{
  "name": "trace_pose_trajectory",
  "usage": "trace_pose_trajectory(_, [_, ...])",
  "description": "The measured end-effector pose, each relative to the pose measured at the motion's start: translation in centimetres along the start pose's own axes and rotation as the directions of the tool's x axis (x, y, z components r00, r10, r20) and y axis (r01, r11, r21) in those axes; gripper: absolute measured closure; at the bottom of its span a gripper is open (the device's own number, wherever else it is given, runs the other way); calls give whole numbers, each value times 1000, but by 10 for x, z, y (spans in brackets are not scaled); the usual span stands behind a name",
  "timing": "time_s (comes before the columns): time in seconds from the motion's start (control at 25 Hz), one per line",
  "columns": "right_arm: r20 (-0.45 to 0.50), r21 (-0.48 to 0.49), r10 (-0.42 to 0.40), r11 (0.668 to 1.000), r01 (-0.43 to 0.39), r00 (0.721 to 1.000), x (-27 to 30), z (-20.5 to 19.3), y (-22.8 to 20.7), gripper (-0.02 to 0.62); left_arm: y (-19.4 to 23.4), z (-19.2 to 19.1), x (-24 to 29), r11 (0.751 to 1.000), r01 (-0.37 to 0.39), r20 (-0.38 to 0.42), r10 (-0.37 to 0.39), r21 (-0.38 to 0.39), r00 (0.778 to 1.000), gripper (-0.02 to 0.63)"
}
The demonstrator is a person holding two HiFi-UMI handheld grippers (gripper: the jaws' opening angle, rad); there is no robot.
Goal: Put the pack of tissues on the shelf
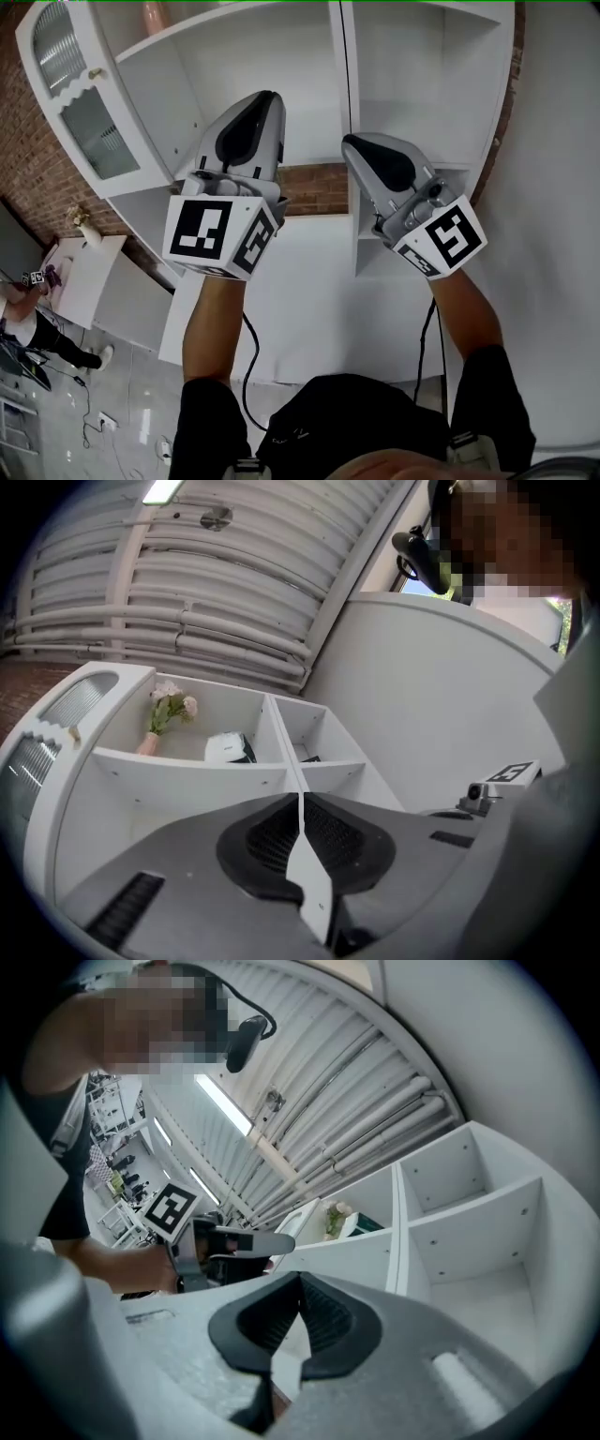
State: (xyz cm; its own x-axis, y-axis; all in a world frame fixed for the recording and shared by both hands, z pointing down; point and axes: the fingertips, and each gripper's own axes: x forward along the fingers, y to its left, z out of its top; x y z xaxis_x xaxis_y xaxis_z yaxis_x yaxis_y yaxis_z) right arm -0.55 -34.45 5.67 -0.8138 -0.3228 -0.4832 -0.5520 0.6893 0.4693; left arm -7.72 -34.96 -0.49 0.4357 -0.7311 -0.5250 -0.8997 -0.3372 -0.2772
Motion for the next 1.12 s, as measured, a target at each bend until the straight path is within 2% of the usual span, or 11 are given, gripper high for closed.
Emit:
trace_pose_trajectory(0.08, [-9, 9, -8, 1000, 8, 1000, -7, -5, 8, 594, -12, -19, -16, 999, 23, -14, -23, -24, 1000, 607])
trace_pose_trajectory(0.32, [-40, 18, -21, 1000, 21, 999, -32, -30, 29, 594, -56, -70, -53, 989, 124, -63, -129, -75, 990, 607])
trace_pose_trajectory(0.48, [-54, 14, -27, 1000, 28, 998, -44, -45, 47, 594, -74, -83, -68, 972, 190, -26, -195, -136, 980, 607])
trace_pose_trajectory(0.64, [-83, 38, -50, 998, 53, 995, -57, -63, 60, 594, -82, -114, -87, 963, 191, -88, -210, -189, 974, 607])
trace_pose_trajectory(0.84, [-120, 47, -74, 996, 80, 990, -72, -84, 75, 595, -93, -133, -101, 944, 214, -83, -241, -251, 967, 607])
trace_pose_trajectory(1.12, [-167, 86, -89, 991, 105, 982, -85, -104, 84, 595, -105, -160, -109, 934, 238, -134, -280, -267, 950, 607])
